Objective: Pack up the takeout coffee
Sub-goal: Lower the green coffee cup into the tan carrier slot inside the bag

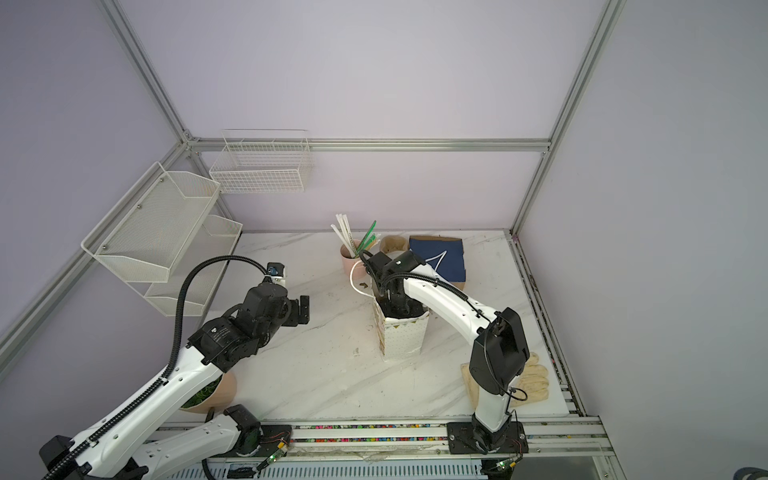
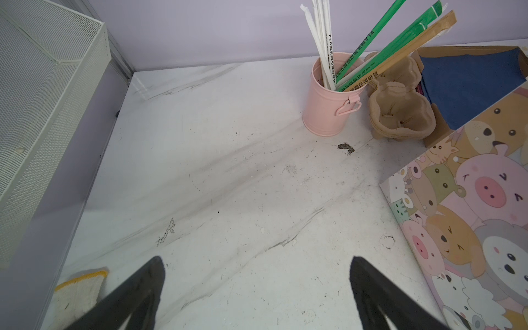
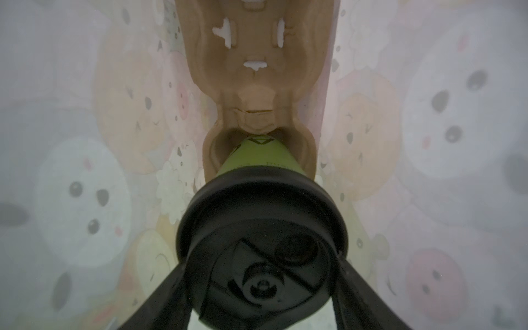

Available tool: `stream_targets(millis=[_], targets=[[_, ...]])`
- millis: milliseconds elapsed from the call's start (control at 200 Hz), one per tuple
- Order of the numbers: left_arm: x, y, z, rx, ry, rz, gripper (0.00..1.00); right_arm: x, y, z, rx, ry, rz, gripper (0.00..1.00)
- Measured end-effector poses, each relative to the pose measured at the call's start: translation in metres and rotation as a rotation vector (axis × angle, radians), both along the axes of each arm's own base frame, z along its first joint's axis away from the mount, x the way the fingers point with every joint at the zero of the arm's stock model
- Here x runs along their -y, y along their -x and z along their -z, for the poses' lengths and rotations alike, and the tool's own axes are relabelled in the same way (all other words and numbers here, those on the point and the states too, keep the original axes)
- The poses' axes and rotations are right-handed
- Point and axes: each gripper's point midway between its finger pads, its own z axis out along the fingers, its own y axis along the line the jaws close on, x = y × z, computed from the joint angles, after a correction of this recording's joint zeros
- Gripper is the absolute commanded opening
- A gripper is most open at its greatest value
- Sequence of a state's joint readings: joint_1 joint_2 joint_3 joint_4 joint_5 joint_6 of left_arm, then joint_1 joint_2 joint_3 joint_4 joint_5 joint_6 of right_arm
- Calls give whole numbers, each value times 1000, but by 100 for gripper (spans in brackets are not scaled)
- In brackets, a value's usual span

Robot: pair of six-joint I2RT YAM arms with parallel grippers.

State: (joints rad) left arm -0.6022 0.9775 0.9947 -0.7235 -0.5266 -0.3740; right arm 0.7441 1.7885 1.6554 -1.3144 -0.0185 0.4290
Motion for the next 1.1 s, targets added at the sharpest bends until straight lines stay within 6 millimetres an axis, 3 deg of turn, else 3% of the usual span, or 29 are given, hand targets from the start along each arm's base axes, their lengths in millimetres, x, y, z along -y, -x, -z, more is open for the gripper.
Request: stream_targets(millis=[460,1100], targets=[[0,0,0,0,-1,0,100,0,1,19,-11,-8,-9,63],[0,0,1,-4,-3,0,100,2,1,19,14,-43,-7,66]])
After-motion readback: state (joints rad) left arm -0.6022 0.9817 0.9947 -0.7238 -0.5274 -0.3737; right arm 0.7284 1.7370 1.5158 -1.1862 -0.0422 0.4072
